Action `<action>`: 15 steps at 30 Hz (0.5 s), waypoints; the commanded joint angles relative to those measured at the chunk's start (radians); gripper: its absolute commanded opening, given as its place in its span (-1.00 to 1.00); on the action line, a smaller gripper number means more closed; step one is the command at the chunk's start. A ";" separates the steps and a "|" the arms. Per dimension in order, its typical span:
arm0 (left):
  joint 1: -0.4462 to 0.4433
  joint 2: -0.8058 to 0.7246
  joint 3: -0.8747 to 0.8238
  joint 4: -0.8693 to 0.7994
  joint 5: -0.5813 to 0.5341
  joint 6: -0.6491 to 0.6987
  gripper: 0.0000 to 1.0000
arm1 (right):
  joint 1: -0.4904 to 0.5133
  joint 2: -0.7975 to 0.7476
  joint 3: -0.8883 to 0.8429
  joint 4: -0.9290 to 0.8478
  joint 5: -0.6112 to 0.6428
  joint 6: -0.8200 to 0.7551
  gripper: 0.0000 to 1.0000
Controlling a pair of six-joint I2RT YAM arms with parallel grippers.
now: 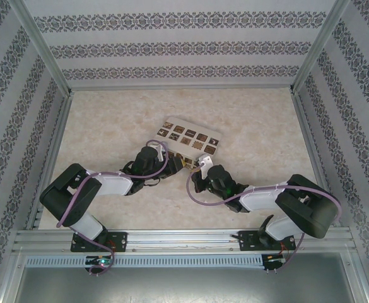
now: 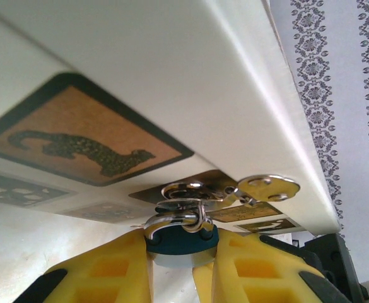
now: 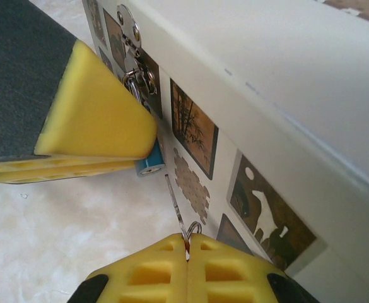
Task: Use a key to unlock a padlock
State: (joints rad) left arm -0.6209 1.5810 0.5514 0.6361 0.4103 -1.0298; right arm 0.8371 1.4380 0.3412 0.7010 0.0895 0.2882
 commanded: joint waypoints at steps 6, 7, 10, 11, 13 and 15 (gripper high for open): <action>-0.025 -0.020 0.029 0.027 0.042 -0.007 -0.53 | -0.016 0.032 0.024 0.087 -0.026 0.004 -1.00; -0.025 -0.019 0.030 0.027 0.042 -0.008 -0.53 | -0.016 0.035 0.025 0.088 -0.029 0.005 -1.00; -0.025 -0.014 0.031 0.030 0.042 -0.009 -0.53 | -0.016 0.038 0.027 0.086 -0.037 0.003 -1.00; -0.025 -0.015 0.031 0.030 0.042 -0.009 -0.53 | -0.016 0.037 0.026 0.084 -0.037 0.003 -1.00; -0.025 -0.013 0.033 0.030 0.039 -0.009 -0.53 | -0.016 0.035 0.021 0.081 -0.033 0.004 -1.00; -0.025 -0.012 0.033 0.034 0.038 -0.009 -0.53 | -0.016 0.030 0.011 0.078 -0.031 0.009 -1.00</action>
State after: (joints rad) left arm -0.6212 1.5810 0.5541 0.6357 0.4091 -1.0298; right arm 0.8330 1.4670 0.3447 0.7464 0.0616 0.2886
